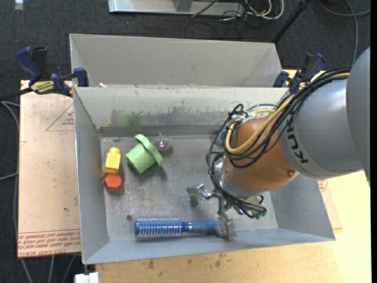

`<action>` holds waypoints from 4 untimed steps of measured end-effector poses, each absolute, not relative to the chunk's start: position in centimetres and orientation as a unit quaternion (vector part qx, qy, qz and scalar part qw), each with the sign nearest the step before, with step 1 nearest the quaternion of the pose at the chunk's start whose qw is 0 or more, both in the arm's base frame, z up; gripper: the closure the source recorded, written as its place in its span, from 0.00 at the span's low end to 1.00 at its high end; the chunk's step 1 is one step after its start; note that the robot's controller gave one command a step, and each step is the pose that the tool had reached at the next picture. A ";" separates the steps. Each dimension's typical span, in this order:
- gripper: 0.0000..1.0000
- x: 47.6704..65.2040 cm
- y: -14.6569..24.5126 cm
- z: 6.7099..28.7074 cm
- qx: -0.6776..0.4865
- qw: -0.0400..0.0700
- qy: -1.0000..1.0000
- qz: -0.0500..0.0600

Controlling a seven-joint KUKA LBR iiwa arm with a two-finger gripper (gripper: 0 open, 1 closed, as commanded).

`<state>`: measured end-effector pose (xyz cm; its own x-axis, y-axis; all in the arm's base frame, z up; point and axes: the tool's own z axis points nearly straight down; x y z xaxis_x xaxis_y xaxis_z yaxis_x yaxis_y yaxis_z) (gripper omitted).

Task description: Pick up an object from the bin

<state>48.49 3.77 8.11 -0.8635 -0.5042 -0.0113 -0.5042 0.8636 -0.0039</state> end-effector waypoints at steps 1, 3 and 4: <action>0.00 48.7 4.2 7.5 -0.256 0.011 0.967 -0.002; 1.00 48.3 4.7 7.3 -0.298 0.005 0.954 0.000; 1.00 48.8 3.0 19.1 -0.321 0.004 0.947 -0.001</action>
Offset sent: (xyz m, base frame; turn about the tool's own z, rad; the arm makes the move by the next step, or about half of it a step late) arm -0.0053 0.0041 -0.0111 0.0123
